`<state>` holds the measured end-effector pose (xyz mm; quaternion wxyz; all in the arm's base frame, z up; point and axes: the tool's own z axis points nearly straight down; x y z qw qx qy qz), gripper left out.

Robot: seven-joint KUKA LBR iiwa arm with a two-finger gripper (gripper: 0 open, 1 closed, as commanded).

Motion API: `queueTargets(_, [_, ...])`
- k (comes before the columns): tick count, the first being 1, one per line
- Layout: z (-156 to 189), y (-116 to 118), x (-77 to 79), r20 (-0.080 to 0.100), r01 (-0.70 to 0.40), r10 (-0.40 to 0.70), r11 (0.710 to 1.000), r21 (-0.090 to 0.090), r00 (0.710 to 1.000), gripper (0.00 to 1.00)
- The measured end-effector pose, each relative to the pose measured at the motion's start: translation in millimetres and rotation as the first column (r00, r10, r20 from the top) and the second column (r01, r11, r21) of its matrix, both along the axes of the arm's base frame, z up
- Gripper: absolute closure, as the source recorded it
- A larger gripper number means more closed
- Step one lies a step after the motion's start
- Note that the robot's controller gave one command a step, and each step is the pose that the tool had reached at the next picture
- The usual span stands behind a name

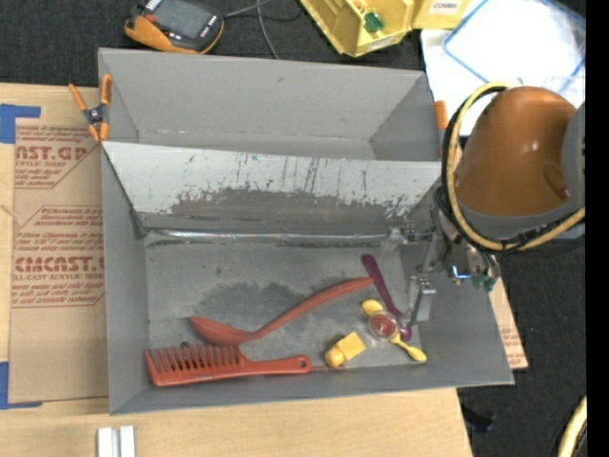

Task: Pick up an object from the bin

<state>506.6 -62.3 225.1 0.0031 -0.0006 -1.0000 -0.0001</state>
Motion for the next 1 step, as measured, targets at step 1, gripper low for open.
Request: queueTargets(1, [4.5, 0.5, 1.4, 0.008, -0.002, 0.002, 1.000, -0.001, 1.000, 0.00])
